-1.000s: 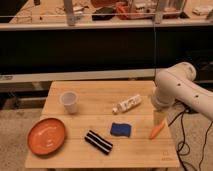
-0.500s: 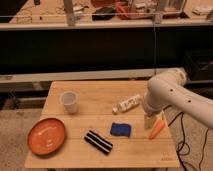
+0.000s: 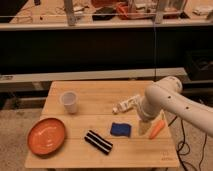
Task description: Place the white sponge in the ceramic cup
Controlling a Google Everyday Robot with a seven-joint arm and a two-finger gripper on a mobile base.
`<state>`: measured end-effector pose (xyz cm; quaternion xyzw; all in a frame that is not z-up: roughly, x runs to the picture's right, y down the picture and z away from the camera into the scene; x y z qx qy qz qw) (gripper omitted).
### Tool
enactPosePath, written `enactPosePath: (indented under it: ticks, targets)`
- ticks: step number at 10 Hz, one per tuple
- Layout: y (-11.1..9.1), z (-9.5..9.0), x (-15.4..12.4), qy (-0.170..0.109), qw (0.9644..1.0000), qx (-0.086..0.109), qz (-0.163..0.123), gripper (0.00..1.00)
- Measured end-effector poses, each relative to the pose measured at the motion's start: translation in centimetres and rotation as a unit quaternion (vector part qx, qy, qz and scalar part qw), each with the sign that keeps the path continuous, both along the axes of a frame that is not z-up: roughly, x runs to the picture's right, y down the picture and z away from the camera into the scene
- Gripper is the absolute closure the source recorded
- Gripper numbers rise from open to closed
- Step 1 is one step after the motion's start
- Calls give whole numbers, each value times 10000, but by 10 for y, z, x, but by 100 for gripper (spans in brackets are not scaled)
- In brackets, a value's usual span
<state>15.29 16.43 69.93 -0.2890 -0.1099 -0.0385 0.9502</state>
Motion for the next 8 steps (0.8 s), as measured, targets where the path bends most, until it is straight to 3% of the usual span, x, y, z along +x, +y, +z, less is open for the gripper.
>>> enactPosePath:
  ticks: [3, 6, 8]
  targets:
    - [19, 19, -13, -125, 9997, -34, 193, 20]
    - [24, 25, -17, -174, 9992, -56, 356, 20]
    - [34, 43, -19, -238, 9984, -105, 497, 20]
